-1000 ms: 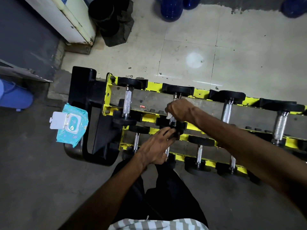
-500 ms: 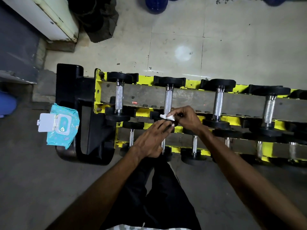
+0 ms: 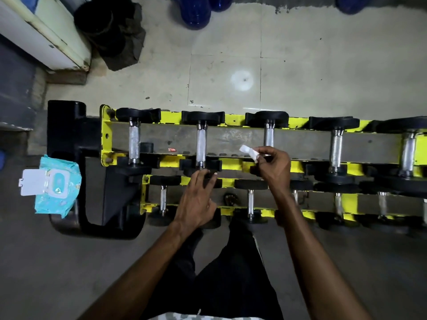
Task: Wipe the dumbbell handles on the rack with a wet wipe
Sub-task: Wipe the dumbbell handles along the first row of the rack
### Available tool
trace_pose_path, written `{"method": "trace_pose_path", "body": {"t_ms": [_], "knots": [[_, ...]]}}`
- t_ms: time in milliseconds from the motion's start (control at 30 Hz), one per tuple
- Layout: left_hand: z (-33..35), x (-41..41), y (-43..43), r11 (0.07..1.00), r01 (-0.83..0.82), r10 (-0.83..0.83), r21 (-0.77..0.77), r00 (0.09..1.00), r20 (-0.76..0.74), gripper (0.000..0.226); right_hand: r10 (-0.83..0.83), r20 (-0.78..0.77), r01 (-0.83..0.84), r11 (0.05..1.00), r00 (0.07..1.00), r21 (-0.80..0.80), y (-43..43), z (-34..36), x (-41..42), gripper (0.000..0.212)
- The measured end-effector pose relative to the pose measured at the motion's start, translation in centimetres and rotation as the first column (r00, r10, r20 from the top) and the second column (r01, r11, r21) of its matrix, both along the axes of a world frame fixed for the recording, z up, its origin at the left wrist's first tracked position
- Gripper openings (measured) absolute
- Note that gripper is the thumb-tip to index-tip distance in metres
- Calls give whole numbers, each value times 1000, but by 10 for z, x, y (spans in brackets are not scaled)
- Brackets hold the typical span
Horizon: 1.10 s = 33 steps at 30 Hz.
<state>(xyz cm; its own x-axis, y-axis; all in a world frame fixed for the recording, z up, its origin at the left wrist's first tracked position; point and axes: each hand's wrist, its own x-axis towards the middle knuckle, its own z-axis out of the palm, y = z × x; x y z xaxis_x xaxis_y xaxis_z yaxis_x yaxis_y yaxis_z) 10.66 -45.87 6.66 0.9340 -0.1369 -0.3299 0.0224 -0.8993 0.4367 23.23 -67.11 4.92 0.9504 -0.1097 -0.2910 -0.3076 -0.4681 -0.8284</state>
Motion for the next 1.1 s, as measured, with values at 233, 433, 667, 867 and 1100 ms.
{"method": "trace_pose_path", "body": {"t_ms": [233,433,667,867,1100], "knots": [[4,21,-106,977,158,-160,-146,987,4,90,331,-43,-331,911,943,-245,-74,-13,31,18],[-3,35,-138,969,237,-238,-74,971,-8,84,503,-216,-538,828,837,-159,-84,-7,55,23],[-14,39,-140,968,251,-251,13,968,-24,84,542,-36,-533,810,840,-246,-67,-7,63,23],[-12,46,-139,943,320,-322,93,947,11,80,254,218,-221,961,942,-165,-36,-14,81,27],[-8,52,-140,943,323,-322,77,946,-35,80,114,154,-111,994,981,-23,-54,-16,38,21]]}}
